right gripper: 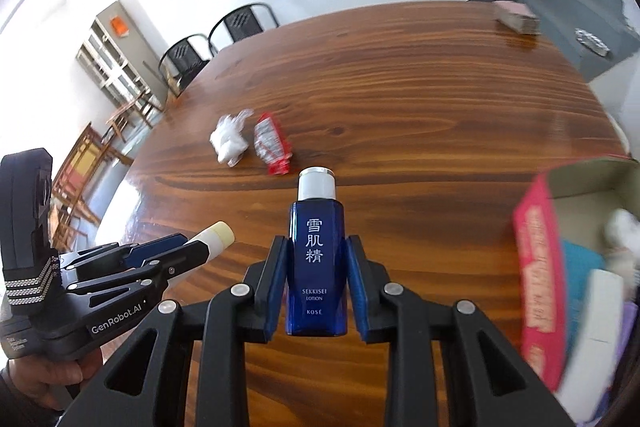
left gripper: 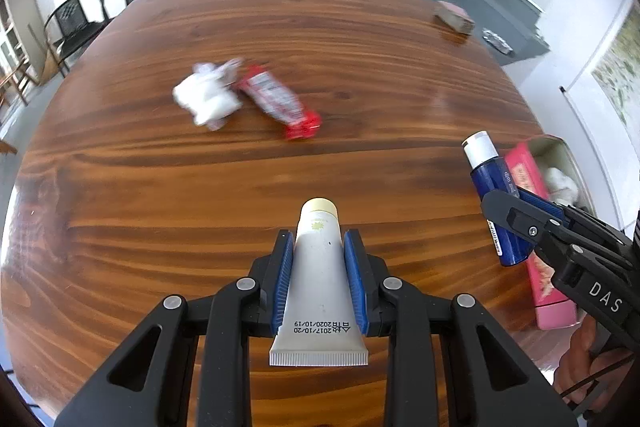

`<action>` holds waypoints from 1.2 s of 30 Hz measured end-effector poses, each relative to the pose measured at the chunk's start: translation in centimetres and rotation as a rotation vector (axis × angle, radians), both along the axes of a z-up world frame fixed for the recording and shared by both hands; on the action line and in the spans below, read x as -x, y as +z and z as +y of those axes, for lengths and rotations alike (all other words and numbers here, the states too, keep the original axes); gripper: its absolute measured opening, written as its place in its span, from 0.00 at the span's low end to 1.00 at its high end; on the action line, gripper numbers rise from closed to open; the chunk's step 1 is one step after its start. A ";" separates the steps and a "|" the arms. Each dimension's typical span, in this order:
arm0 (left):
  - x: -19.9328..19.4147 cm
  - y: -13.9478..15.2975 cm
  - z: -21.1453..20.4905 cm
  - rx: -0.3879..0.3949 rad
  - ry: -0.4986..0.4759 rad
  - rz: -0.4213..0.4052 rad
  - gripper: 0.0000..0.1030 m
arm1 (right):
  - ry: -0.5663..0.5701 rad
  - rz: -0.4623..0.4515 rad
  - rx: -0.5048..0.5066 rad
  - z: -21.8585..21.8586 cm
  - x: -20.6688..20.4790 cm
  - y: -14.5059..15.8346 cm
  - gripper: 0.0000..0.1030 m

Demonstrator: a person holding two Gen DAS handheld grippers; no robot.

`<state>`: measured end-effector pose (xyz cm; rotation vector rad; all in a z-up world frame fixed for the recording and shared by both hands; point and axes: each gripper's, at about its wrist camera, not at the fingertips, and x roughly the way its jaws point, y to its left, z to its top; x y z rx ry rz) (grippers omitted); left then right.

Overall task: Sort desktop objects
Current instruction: 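Carry the cream tube and blue bottle over the pink tin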

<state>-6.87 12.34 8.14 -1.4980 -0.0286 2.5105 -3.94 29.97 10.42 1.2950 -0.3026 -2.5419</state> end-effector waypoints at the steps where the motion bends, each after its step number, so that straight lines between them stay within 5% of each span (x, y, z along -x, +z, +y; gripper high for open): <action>1: 0.0 0.1 0.7 -0.002 -0.010 0.004 0.28 | -0.015 0.008 -0.003 0.9 -0.4 0.3 0.31; 19: -3.3 2.5 16.7 -0.056 -0.212 0.064 0.28 | -0.263 0.034 -0.059 16.5 -8.2 1.6 0.31; 36: -3.1 1.3 26.0 -0.076 -0.318 0.048 0.28 | -0.261 -0.008 -0.062 20.4 -9.6 -0.7 0.31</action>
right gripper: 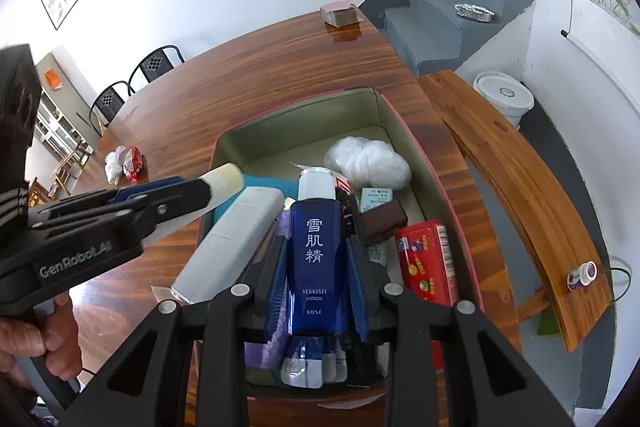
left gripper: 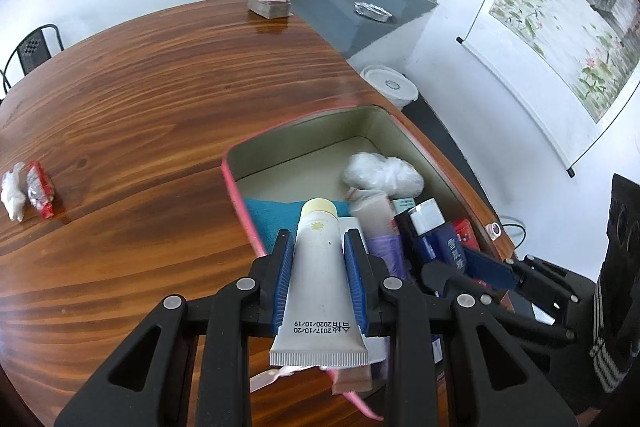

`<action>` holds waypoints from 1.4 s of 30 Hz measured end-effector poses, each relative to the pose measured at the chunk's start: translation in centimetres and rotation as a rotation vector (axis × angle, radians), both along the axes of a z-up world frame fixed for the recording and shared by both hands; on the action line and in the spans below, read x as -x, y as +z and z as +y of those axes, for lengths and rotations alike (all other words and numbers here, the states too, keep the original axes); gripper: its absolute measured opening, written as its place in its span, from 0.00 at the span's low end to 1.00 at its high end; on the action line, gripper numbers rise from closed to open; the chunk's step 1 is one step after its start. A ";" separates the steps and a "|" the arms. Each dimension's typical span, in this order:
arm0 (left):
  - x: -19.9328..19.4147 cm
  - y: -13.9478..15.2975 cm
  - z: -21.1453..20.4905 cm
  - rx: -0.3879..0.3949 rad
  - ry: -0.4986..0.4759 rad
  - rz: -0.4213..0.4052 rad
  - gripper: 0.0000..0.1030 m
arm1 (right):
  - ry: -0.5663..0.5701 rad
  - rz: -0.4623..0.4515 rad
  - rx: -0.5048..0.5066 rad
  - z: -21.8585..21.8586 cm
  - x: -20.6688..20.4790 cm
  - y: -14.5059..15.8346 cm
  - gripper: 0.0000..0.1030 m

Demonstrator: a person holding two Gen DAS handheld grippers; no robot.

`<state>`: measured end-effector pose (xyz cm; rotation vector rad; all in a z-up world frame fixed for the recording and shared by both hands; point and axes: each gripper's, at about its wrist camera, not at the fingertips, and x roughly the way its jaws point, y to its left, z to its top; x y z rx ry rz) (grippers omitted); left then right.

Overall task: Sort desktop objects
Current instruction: 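Carry the cream tube and blue bottle over the pink tin, then open both grippers to drop the tube and bottle into the tin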

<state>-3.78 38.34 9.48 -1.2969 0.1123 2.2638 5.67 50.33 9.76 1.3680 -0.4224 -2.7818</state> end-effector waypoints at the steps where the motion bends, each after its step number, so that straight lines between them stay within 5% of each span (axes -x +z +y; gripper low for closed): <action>1: 0.1 -0.1 0.2 -0.001 -0.002 -0.004 0.28 | 0.000 -0.002 0.001 0.1 -0.1 -0.1 0.31; 21: -0.6 -0.7 2.3 -0.070 -0.043 -0.105 0.33 | -0.028 -0.002 0.002 1.1 -0.5 -0.2 0.32; 24: -0.6 -0.4 1.7 -0.083 -0.026 -0.100 0.40 | -0.038 0.012 0.001 1.2 -0.6 0.3 0.32; 42: -0.2 -0.1 -5.0 -0.052 0.111 -0.055 0.40 | -0.049 0.074 -0.001 -1.4 0.8 2.6 0.32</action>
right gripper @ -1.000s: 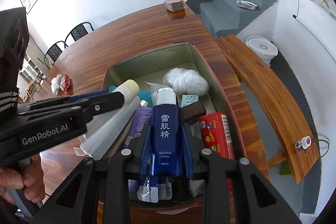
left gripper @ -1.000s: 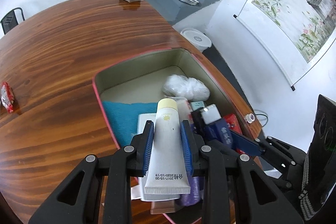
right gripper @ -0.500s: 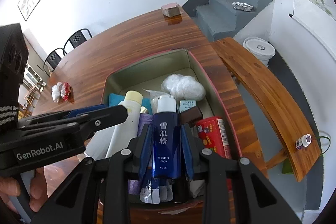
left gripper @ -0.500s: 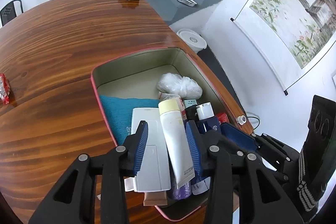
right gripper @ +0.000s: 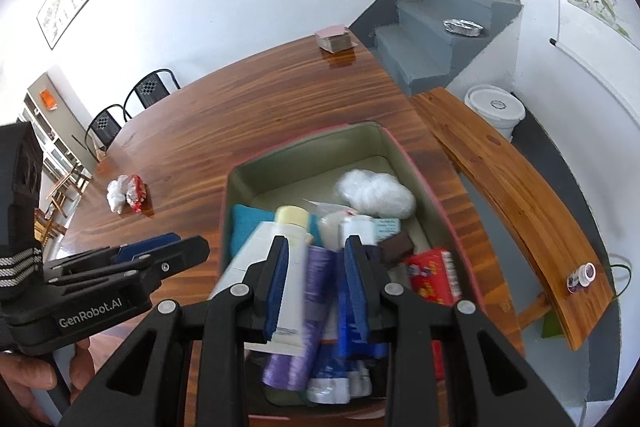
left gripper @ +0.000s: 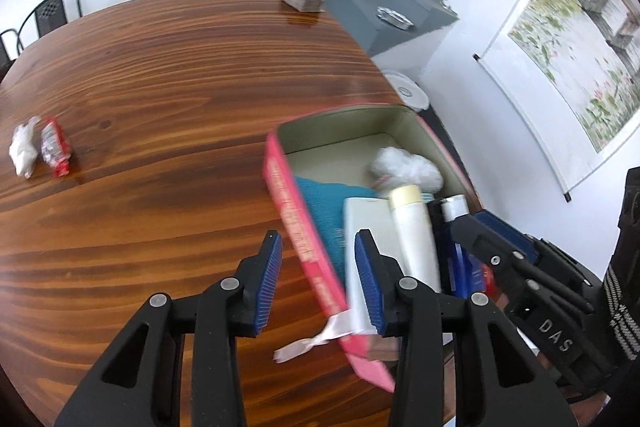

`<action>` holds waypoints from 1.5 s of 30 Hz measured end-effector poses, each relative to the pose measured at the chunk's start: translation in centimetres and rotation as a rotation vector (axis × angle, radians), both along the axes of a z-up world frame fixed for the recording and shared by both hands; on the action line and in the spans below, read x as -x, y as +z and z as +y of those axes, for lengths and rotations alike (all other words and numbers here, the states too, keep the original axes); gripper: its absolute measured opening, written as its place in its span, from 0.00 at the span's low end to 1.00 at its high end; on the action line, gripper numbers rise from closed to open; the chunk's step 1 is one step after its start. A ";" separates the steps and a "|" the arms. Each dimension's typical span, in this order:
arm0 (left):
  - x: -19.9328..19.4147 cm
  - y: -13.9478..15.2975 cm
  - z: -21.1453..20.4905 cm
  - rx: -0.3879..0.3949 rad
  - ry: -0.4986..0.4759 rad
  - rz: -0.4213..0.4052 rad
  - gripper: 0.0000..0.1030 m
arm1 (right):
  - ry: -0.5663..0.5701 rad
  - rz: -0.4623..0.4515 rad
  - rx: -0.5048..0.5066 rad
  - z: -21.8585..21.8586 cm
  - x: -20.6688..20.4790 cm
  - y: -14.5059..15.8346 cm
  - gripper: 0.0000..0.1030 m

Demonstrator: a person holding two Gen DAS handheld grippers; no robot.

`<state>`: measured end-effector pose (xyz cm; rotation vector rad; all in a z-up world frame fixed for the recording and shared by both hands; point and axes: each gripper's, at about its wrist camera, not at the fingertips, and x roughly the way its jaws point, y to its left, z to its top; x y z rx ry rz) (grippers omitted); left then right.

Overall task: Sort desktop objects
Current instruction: 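Open both grippers to drop the tube and bottle into the tin, then move both open grippers to the white bag and red packet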

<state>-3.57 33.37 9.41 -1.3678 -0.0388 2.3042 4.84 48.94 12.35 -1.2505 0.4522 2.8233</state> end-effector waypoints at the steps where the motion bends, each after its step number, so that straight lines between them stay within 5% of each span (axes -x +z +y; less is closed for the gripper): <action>1: 0.1 0.0 -0.6 0.001 0.010 -0.001 0.40 | 0.005 0.001 0.001 -0.4 0.2 0.1 0.33; 5: 0.7 -0.3 -3.5 0.027 0.075 -0.013 0.48 | 0.020 0.012 -0.003 -2.4 0.8 0.4 0.60; 8: 0.9 -0.4 -5.6 0.031 0.128 -0.012 0.58 | 0.044 0.018 -0.010 -4.1 1.4 0.7 0.62; 19: 2.1 -1.7 -14.6 0.080 0.299 -0.063 0.59 | 0.129 0.028 -0.011 -10.3 3.7 1.2 0.77; 33: 5.9 -3.0 -24.9 0.124 0.438 -0.100 0.59 | 0.205 -0.049 -0.003 -18.2 8.0 -1.2 0.79; 45: 12.6 -5.0 -30.2 0.057 0.490 -0.154 0.59 | 0.205 -0.103 -0.022 -22.9 11.9 -3.2 0.79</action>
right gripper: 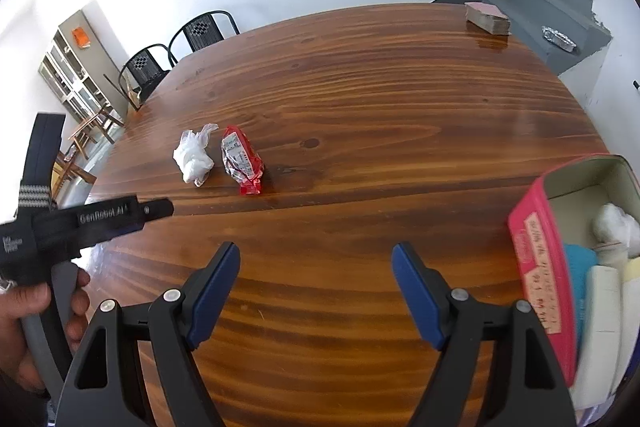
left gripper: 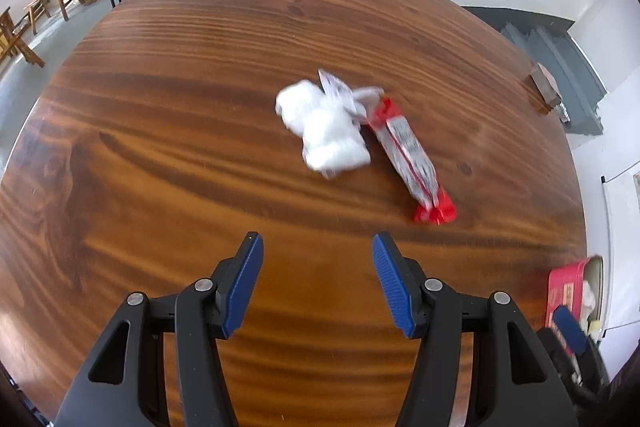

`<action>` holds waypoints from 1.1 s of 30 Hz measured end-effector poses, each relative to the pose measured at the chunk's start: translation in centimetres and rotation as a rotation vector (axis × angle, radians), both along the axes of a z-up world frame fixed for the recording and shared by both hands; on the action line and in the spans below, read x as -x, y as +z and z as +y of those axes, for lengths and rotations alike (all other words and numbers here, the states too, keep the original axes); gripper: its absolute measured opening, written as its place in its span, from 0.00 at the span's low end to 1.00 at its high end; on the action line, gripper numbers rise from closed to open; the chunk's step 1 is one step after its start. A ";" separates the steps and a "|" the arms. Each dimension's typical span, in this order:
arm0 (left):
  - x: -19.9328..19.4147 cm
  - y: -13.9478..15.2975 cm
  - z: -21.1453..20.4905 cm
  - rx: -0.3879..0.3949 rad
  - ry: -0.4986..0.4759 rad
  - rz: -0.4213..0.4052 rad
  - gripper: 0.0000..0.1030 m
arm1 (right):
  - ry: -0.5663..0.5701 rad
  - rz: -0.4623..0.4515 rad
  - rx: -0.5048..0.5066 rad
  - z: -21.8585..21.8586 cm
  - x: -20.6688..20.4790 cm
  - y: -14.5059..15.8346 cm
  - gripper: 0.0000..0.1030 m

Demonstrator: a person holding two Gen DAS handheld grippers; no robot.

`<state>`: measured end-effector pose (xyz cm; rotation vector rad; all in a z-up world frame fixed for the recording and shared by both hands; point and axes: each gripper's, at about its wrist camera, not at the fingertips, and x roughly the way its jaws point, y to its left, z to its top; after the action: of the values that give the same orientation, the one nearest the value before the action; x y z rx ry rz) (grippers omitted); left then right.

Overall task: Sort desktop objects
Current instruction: 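Move both open grippers to the white bag and red packet, then grasp the crumpled white plastic bag with the left gripper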

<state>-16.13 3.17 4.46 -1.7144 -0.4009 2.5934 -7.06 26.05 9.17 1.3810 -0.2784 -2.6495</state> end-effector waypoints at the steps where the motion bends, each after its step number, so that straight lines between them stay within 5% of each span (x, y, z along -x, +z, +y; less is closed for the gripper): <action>1: 0.4 0.0 -0.1 -0.006 -0.002 0.002 0.59 | -0.002 -0.002 0.001 -0.3 0.3 -0.1 0.79; 33: 9.8 -3.4 -1.6 -0.075 -0.004 0.008 0.59 | 0.110 0.041 -0.097 -7.2 9.4 -2.6 0.79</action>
<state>-25.88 1.57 1.09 -1.6792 -0.4869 2.5470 -16.46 18.85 6.61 1.3267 -0.0680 -2.6277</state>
